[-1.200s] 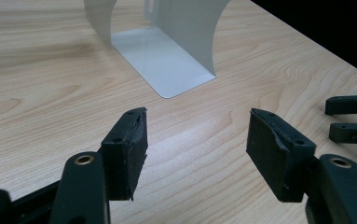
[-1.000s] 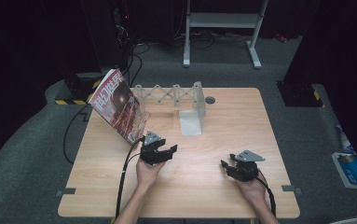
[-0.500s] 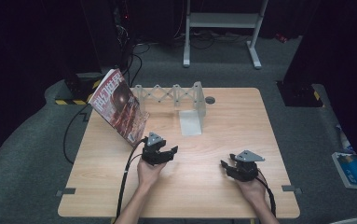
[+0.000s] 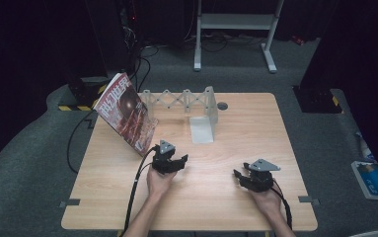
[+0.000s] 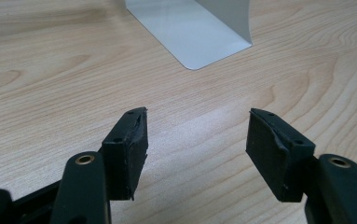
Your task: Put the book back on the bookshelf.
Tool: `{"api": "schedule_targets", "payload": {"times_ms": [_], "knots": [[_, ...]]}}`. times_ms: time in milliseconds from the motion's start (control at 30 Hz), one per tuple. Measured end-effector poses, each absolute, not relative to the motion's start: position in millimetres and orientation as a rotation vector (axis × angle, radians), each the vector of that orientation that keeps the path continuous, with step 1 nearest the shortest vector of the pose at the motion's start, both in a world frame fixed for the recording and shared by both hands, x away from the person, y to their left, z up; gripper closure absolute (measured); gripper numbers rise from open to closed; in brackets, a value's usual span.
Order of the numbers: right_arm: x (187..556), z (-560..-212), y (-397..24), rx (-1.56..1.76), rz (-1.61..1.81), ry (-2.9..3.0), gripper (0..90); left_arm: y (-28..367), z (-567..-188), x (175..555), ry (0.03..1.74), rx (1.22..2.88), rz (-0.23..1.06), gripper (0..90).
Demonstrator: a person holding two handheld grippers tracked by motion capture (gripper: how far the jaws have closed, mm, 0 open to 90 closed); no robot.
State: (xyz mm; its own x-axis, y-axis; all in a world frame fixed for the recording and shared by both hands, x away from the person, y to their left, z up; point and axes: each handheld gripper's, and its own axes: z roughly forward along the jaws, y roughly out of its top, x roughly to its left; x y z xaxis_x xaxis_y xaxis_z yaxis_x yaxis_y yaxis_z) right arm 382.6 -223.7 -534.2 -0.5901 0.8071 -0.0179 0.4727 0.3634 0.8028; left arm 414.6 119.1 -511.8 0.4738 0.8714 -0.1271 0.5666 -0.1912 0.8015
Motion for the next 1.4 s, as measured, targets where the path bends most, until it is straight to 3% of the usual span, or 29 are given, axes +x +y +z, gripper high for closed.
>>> {"api": "schedule_targets", "payload": {"times_ms": [833,1400], "knots": [[382.7,-534.3,-223.7,1.114,1.104,2.219,46.3,116.9,-526.8,420.7,1.252,1.925,0.504,38.7],[382.6,-534.9,-223.3,1.110,1.110,2.218,44.6,108.8,-533.1,413.2,1.216,1.943,0.606,34.4]]}}
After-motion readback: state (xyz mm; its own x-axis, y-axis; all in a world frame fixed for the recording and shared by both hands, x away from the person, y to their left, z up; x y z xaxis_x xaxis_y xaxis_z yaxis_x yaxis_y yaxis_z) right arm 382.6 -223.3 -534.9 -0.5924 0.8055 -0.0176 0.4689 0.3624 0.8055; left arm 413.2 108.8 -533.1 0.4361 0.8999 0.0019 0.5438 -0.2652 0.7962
